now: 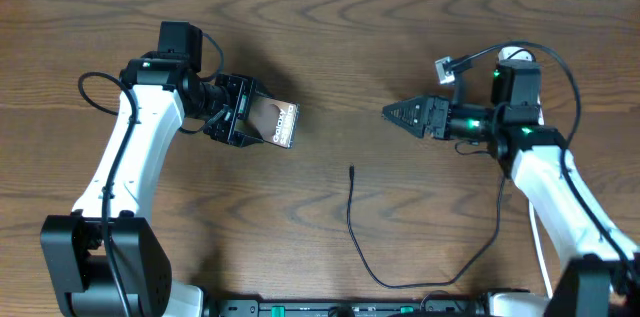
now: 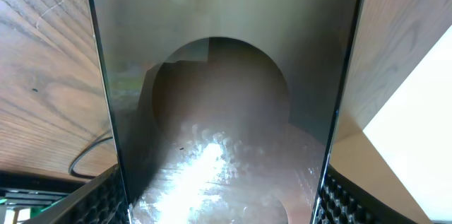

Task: Plug charger to phone and switch on socket
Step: 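Raise the right gripper and move it toward the held phone, then close the right gripper on the phone's right edge beside the left gripper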

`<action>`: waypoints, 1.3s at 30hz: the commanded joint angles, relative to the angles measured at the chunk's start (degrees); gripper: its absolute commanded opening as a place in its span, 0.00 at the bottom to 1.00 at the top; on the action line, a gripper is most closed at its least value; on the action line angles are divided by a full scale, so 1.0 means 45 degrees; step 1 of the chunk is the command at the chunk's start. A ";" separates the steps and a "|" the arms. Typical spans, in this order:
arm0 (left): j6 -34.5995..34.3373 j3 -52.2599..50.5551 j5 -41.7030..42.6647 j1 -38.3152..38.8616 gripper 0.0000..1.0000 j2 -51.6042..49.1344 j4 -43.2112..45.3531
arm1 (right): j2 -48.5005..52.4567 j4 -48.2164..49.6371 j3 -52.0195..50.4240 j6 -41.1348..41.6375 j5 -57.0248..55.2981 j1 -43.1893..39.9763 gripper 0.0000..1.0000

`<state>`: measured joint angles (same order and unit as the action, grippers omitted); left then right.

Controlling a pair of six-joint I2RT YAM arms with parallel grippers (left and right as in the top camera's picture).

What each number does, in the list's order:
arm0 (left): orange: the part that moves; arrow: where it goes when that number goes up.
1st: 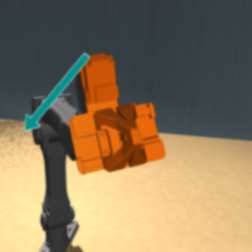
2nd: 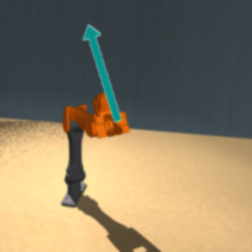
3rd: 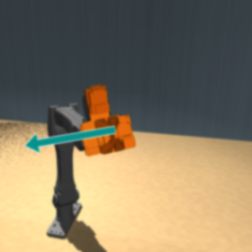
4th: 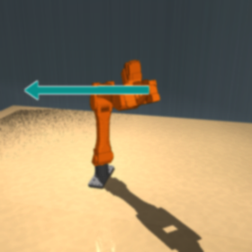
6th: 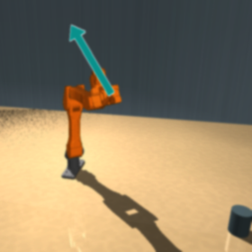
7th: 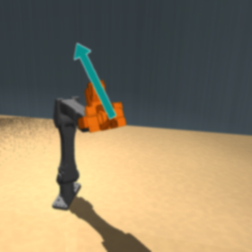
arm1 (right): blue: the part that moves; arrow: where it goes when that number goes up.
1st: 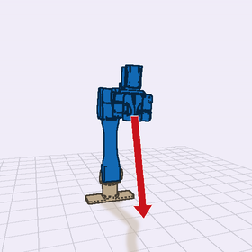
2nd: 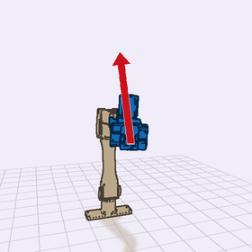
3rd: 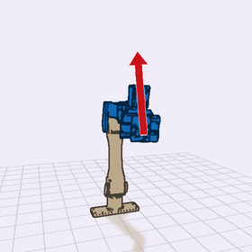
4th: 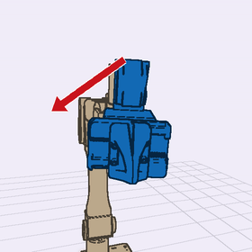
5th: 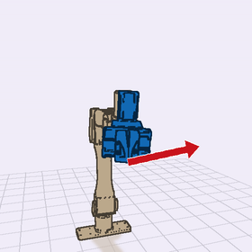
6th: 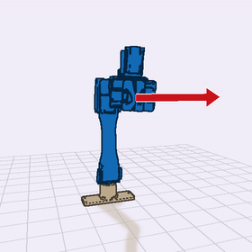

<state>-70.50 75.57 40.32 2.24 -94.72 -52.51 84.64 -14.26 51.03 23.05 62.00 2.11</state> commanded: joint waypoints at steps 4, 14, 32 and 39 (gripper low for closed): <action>0.0073 0.0267 -0.0097 -0.0063 0.08 0.0427 -0.0029 | 0.0903 0.0068 0.0233 0.0675 0.0583 0.0000 0.99; -0.0364 0.0267 -0.1098 -0.0063 0.07 0.0427 -0.0039 | 0.0976 0.2123 0.0228 0.0699 0.0097 0.1972 0.99; -0.1836 0.0267 -0.2939 0.0495 0.08 0.0423 -0.0083 | 0.0976 0.3769 0.0228 0.3546 -0.4639 0.5416 0.99; -0.2419 0.0267 -0.2939 0.1020 0.07 0.0423 -0.0083 | 0.0981 0.3949 0.0228 0.3925 -0.5207 0.5858 0.99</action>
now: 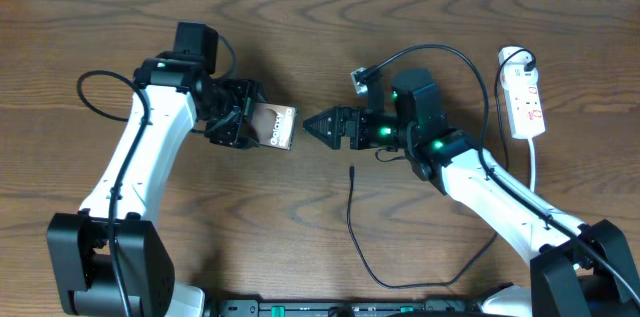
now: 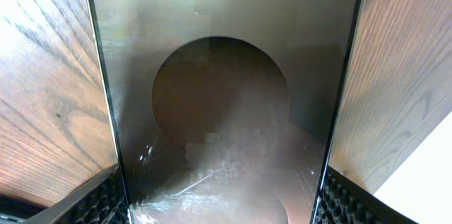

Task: Plug charger to phone and switch on socket
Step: 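Close the right gripper on the phone's right edge beside the left gripper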

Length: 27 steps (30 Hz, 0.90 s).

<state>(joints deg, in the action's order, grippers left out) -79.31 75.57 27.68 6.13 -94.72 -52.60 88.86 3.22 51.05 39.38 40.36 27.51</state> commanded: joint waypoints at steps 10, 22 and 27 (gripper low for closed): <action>-0.0651 0.0267 -0.0039 0.0622 0.08 0.0423 -0.0058 | 0.0044 0.0107 0.0223 0.0525 -0.0665 0.0510 0.99; -0.1229 0.0267 0.0068 0.1540 0.08 0.0423 0.0185 | 0.0044 0.0107 0.0223 0.1467 -0.0991 0.0821 0.98; -0.1273 0.0267 0.0068 0.1889 0.07 0.0423 0.0374 | 0.0044 0.0102 0.0223 0.2025 -0.1418 0.1137 0.98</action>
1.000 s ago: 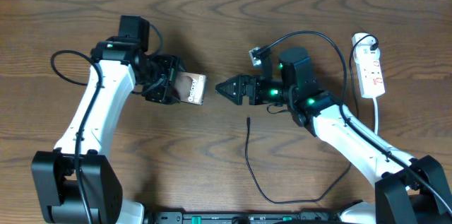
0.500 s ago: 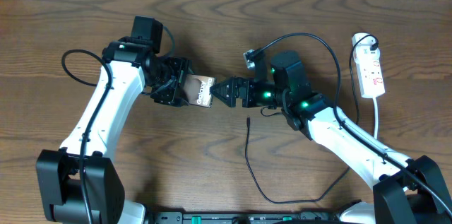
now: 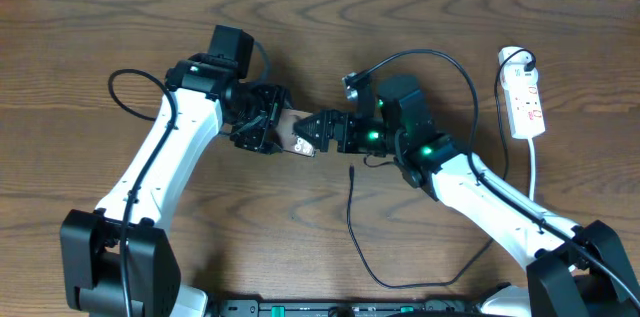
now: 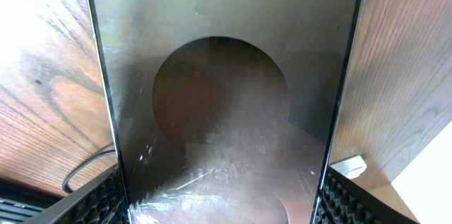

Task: Plug charger to phone and switch on socket
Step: 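Close the right gripper on the phone's right edge beside the left gripper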

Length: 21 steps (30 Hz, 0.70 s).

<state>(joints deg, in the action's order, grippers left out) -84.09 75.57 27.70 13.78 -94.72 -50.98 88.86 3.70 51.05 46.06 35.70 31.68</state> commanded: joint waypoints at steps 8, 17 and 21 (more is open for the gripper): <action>-0.0733 0.0267 0.0063 0.0627 0.08 0.0423 0.0165 | 0.0044 -0.0010 0.0223 0.1044 -0.0792 0.0544 0.96; -0.0967 0.0267 0.0073 0.0685 0.07 0.0423 0.0199 | 0.0044 -0.0019 0.0223 0.1044 -0.1307 0.0811 0.87; -0.1107 0.0267 0.0073 0.0685 0.07 0.0423 0.0199 | 0.0044 -0.0019 0.0223 0.1044 -0.1554 0.0996 0.87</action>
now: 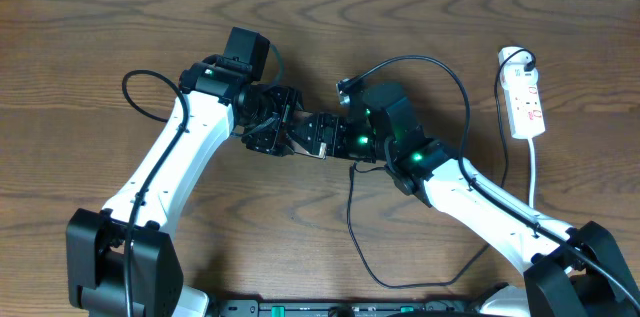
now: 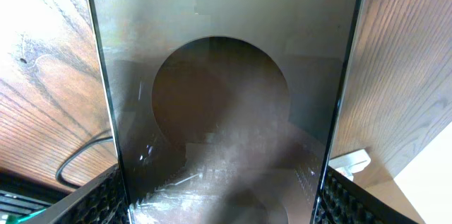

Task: Plug charger to phone and switch on socket
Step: 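Close the right gripper on the phone's right edge beside the left gripper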

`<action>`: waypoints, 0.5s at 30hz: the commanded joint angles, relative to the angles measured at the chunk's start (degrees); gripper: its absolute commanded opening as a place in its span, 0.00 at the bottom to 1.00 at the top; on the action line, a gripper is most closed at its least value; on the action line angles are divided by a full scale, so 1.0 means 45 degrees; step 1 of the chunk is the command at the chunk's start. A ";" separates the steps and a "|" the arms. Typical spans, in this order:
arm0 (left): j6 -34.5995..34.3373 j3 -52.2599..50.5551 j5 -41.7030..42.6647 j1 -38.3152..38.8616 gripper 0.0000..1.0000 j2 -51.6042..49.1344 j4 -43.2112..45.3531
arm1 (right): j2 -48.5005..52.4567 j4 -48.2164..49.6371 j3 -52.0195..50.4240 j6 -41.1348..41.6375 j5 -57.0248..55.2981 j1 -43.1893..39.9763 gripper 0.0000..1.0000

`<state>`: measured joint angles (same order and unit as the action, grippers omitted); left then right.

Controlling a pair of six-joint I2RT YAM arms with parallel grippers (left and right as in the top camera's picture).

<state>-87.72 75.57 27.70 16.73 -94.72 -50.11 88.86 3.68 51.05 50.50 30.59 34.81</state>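
The phone (image 1: 300, 137) is off the table, with my left gripper (image 1: 272, 129) shut on it. In the left wrist view its glossy dark screen (image 2: 222, 104) fills the frame between the ribbed pads (image 2: 106, 199). My right gripper (image 1: 322, 138) is at the phone's right end, touching or overlapping it; whether its fingers are open or shut does not show. The black charger cable lies on the table with its plug end (image 1: 352, 170) just below the right gripper. The white socket strip (image 1: 524, 105) lies at the far right.
The charger cable (image 1: 400, 282) loops across the near middle of the wooden table (image 1: 100, 37) toward the front edge. The socket strip's white lead (image 1: 535, 172) runs down the right side. Each arm carries a black cable loop, the right one (image 1: 440, 62).
Both arms have shifted slightly: the left gripper with the phone a little to the right, the right gripper further left, so it now overlaps the phone's right end instead of just touching it.
The left gripper held the phone at the left while the right gripper was far off by the socket strip. The right gripper then stood close to the phone's right end, then touched it. Now both meet at mid-table above the plug.
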 commanded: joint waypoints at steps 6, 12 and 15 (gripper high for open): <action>-0.0491 0.0267 0.0068 0.0253 0.07 0.0423 0.0010 | 0.0044 -0.0015 0.0223 0.0058 -0.0733 0.0520 0.84; -0.0534 0.0267 0.0063 0.0359 0.08 0.0423 0.0015 | 0.0044 -0.0010 0.0223 0.0058 -0.0869 0.0670 0.84; -0.0534 0.0267 0.0068 0.0359 0.07 0.0423 0.0010 | 0.0044 -0.0010 0.0223 0.0058 -0.0918 0.0670 0.80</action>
<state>-89.17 75.57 27.70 18.17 -94.72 -50.06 88.86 3.70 51.05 50.74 27.42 37.43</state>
